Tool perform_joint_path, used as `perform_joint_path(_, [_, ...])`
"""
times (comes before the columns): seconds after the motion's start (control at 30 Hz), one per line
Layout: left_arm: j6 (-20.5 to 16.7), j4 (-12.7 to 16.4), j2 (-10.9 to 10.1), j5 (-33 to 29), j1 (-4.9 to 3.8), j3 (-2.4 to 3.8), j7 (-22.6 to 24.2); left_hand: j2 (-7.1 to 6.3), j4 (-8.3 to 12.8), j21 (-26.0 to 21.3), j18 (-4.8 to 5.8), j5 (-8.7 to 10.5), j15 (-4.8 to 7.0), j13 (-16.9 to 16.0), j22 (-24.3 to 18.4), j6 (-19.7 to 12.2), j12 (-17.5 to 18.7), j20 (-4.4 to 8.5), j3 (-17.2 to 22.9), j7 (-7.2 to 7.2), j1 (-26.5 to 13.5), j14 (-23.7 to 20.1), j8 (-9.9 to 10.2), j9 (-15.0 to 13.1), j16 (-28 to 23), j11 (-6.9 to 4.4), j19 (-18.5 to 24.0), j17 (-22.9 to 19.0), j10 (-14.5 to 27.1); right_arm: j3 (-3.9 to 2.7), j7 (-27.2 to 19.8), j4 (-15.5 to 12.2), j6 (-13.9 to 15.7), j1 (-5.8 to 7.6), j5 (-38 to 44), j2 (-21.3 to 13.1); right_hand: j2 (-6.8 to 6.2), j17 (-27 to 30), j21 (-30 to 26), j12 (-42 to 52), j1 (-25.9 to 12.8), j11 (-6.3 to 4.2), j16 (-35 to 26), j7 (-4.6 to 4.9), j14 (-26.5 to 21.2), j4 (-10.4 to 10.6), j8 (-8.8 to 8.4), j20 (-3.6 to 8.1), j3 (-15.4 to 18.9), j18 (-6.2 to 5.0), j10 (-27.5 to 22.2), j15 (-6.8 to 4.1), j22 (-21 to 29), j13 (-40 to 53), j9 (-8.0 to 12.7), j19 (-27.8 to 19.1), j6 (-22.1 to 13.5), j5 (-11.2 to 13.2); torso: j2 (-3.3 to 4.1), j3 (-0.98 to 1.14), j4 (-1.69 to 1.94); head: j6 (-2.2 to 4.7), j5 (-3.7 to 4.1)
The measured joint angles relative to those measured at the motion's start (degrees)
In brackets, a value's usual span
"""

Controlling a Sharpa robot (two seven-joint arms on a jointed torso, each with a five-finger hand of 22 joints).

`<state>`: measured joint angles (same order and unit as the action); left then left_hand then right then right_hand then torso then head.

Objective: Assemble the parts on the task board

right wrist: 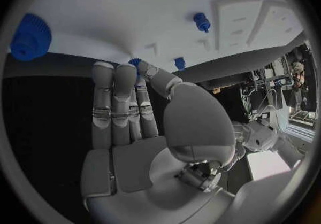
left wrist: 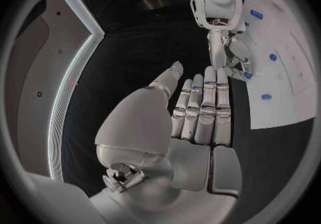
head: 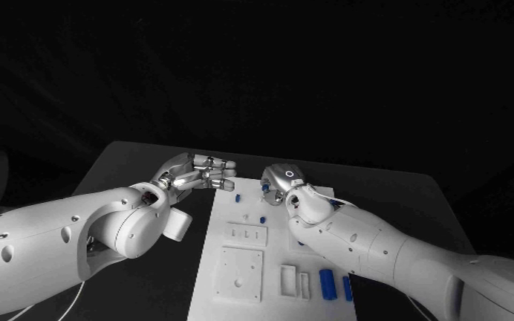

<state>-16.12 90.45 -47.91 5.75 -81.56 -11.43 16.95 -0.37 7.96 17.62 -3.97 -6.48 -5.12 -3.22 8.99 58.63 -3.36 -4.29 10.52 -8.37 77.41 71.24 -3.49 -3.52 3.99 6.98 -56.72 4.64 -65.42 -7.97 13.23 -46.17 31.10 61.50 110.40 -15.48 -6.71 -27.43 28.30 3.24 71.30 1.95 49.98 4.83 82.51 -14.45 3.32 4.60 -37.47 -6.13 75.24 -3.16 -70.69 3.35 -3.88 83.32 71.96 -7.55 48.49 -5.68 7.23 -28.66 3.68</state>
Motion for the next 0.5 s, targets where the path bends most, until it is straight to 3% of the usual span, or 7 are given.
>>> perform_joint_path(0.5, [0.0, 0.0, 0.4, 0.1, -0.29, 0.00, -0.1, 0.00, 0.2, 0.0, 0.00, 0.00, 0.00, 0.0, -0.1, 0.0, 0.0, 0.00, -0.2, 0.00, 0.0, 0.0, 0.0, 0.0, 0.0, 0.00, 0.0, 0.0, 0.0, 0.27, 0.0, 1.9, 0.3, 0.14, 0.1, 1.1, 0.07, 0.0, -1.8, -0.2, 0.1, 0.02, -0.4, 0.00, 0.0, 0.2, 0.12, -0.01, -0.2, 0.02, 0.0, 0.00, -0.7, 0.0, 0.1, 0.0, -0.2, 0.0, 0.02, -0.11, -0.18, -0.04, -0.23])
